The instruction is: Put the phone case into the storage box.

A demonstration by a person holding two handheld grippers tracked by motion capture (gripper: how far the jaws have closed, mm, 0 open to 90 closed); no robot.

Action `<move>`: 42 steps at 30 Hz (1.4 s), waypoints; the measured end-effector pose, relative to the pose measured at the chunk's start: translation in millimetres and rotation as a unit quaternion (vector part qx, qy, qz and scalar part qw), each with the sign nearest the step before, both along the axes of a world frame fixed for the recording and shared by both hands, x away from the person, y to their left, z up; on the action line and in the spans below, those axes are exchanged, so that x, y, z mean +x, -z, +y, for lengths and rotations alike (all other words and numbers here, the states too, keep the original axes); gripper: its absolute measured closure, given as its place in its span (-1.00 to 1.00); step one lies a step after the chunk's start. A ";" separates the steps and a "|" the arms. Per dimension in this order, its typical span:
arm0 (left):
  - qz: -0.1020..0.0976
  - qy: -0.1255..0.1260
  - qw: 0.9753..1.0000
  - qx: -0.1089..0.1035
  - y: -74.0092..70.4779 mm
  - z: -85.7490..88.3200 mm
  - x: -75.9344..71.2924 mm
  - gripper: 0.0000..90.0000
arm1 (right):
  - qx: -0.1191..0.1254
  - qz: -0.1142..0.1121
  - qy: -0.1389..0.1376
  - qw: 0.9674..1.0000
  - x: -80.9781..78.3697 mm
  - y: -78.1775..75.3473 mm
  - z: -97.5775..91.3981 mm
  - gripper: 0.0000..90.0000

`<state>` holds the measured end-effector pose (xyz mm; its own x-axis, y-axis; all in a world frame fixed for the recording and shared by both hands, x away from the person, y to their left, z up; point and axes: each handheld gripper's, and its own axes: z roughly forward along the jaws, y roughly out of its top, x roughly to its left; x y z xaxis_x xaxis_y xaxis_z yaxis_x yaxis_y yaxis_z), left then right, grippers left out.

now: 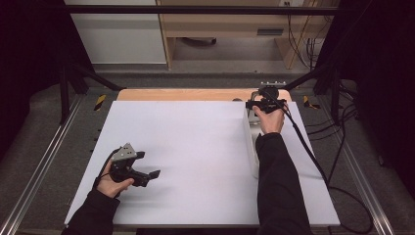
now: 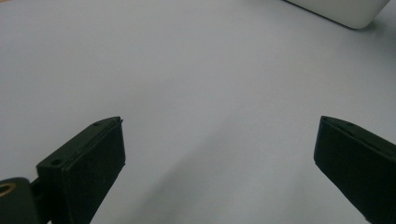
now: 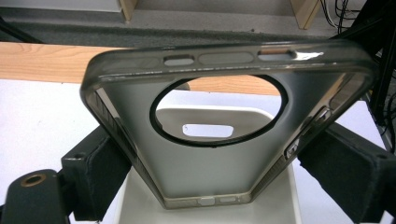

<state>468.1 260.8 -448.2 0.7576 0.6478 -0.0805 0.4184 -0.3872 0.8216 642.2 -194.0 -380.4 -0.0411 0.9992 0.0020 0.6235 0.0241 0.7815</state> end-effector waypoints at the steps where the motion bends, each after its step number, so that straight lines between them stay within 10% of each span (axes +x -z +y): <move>1: 0.000 0.000 1.000 0.001 0.1 -0.1 0.0 -0.96 | 0.001 0.003 0.001 1.000 0.2 0.3 0.3 -0.75; 42: -0.001 0.007 1.000 0.005 1.5 -3.0 -0.3 -0.96 | 0.019 -0.001 -0.014 1.000 6.0 3.6 -1.8 -0.99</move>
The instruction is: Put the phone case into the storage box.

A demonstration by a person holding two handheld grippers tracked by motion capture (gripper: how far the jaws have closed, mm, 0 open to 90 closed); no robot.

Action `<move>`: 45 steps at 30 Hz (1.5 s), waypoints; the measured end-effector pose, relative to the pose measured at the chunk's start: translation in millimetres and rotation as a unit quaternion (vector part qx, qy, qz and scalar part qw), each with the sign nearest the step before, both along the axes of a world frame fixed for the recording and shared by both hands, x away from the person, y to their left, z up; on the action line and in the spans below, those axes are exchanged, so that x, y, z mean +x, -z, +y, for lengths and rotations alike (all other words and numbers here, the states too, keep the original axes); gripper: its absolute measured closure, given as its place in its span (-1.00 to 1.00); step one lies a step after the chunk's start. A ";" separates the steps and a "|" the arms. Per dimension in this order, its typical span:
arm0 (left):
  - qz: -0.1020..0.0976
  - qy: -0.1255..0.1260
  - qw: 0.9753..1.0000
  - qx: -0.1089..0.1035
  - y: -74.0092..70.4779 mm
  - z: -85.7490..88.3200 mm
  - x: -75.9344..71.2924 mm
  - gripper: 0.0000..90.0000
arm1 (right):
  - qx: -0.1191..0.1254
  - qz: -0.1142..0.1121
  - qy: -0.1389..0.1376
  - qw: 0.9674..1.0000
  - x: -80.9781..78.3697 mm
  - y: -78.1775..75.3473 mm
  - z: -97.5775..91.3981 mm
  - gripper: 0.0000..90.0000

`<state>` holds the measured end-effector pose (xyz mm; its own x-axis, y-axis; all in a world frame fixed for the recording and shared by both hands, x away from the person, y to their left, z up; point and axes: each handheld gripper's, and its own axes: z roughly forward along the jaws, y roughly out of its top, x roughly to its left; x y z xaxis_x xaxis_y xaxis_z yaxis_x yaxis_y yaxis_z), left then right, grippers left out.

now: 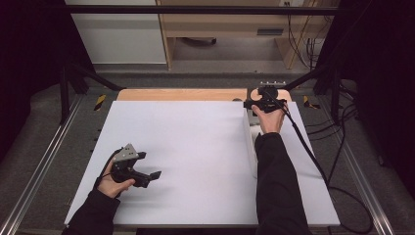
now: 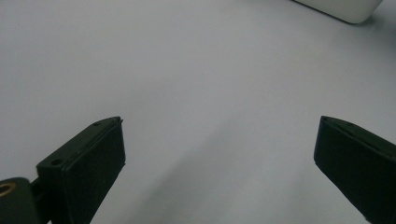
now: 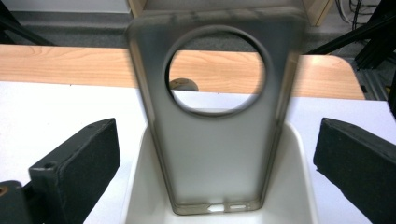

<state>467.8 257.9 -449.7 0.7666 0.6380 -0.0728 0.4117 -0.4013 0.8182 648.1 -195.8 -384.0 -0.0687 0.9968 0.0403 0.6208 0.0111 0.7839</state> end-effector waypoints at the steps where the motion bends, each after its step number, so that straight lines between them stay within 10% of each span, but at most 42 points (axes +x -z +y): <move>1: 0.000 0.000 1.000 0.000 0.1 0.0 0.1 -0.96 | 0.000 -0.003 0.002 1.000 -0.6 -0.9 -0.6 -0.99; 15: -0.005 -0.002 1.000 -0.003 -1.2 0.7 -0.6 -0.97 | 0.056 -0.077 -0.070 0.993 -25.5 -24.0 -6.8 -0.99; 35: -0.026 -0.013 0.999 -0.018 -6.1 2.6 -4.8 -0.99 | 0.108 -0.160 -0.268 0.944 -113.6 -43.8 -8.3 -0.99; 41: -0.032 -0.014 0.999 -0.022 -7.8 3.1 -6.9 -0.99 | 0.106 -0.170 -0.304 0.931 -140.6 -39.1 -10.0 -0.99; 45: -0.036 -0.014 0.999 -0.022 -8.6 3.2 -8.2 -0.99 | 0.106 -0.172 -0.312 0.928 -154.9 -32.5 -17.3 -0.99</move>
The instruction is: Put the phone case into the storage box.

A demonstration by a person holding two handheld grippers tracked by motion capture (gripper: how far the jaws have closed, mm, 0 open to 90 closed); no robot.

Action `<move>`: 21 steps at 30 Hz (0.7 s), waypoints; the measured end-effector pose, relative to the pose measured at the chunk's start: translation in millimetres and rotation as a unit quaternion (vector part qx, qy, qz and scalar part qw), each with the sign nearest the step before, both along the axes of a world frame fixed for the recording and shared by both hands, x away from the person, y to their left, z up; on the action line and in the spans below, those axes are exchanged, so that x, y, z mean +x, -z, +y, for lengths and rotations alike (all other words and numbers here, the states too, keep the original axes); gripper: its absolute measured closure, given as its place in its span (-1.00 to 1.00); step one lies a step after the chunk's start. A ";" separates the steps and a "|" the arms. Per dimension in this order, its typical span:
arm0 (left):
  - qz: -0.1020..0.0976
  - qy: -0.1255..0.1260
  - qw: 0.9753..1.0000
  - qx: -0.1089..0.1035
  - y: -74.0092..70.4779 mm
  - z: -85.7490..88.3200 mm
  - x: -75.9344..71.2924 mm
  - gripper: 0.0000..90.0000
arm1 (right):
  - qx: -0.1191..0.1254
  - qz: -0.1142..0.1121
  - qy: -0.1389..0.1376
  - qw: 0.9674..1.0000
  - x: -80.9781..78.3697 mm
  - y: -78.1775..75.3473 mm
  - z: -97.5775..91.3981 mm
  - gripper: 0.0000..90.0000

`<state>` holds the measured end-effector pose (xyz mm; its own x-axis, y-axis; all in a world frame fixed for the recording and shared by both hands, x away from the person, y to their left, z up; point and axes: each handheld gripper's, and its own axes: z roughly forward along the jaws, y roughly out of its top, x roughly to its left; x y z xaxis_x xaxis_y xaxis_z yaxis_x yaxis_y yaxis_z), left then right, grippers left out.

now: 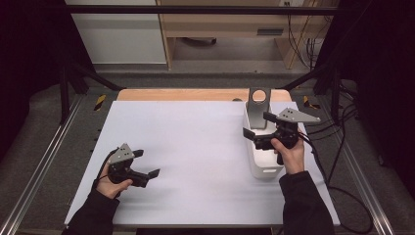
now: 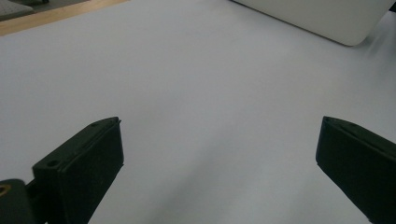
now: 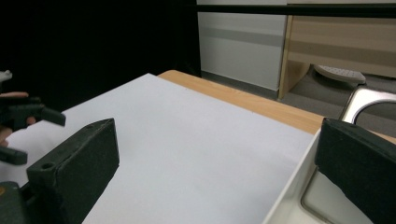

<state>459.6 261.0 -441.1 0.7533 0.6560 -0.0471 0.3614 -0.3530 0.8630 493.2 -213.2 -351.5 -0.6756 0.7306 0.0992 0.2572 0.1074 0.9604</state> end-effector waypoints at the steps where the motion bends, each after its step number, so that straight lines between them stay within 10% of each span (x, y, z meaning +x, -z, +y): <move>1: 0.000 0.000 1.000 -0.001 -0.2 0.1 -0.2 -0.99 | 0.002 -0.001 0.000 1.000 -3.5 2.0 -2.4 -0.99; 21: -0.005 0.002 1.000 -0.003 -0.9 0.0 -1.4 -0.99 | 0.001 0.010 0.005 1.000 -53.8 50.3 -63.2 -0.99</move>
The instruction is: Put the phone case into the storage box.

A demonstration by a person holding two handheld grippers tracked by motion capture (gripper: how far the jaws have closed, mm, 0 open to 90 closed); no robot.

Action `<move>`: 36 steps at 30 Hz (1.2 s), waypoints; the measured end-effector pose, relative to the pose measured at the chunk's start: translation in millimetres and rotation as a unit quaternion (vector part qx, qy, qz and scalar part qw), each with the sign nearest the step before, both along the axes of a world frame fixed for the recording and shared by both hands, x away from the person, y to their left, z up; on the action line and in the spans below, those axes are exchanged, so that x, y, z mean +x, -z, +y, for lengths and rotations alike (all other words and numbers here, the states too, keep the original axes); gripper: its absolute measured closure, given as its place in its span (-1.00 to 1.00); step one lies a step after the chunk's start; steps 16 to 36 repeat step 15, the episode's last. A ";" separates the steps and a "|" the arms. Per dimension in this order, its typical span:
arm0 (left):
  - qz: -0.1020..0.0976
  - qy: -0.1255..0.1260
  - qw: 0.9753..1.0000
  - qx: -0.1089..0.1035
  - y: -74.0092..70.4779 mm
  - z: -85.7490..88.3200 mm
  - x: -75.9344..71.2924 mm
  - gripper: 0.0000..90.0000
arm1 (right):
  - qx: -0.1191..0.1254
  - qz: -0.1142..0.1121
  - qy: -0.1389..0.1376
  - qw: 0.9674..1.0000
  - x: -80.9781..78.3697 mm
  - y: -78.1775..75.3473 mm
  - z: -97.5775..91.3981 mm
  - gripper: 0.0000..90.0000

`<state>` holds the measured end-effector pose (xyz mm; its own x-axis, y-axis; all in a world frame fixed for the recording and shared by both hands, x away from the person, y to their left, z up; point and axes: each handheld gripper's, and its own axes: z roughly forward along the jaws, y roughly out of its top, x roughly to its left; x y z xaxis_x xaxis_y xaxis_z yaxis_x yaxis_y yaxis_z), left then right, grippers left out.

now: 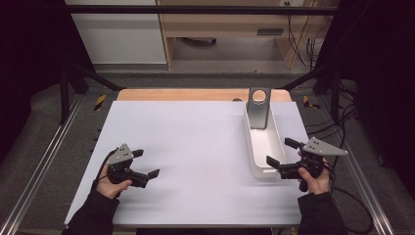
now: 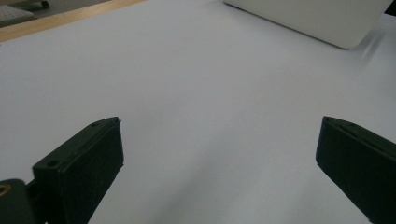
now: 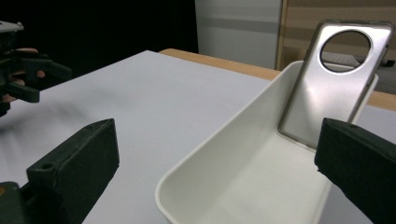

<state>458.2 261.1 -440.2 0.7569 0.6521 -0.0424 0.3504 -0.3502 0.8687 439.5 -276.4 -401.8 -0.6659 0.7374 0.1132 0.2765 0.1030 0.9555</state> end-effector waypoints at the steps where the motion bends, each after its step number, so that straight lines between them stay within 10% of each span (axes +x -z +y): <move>1: 0.000 0.001 1.000 0.001 0.0 -0.2 -0.2 -0.99 | -0.001 0.004 0.001 1.000 -1.2 2.2 -1.8 -0.99; 36: -0.004 0.004 1.000 0.000 -0.1 -1.6 -0.8 -0.99 | -0.022 0.025 0.007 0.999 -13.1 22.1 -19.6 -0.99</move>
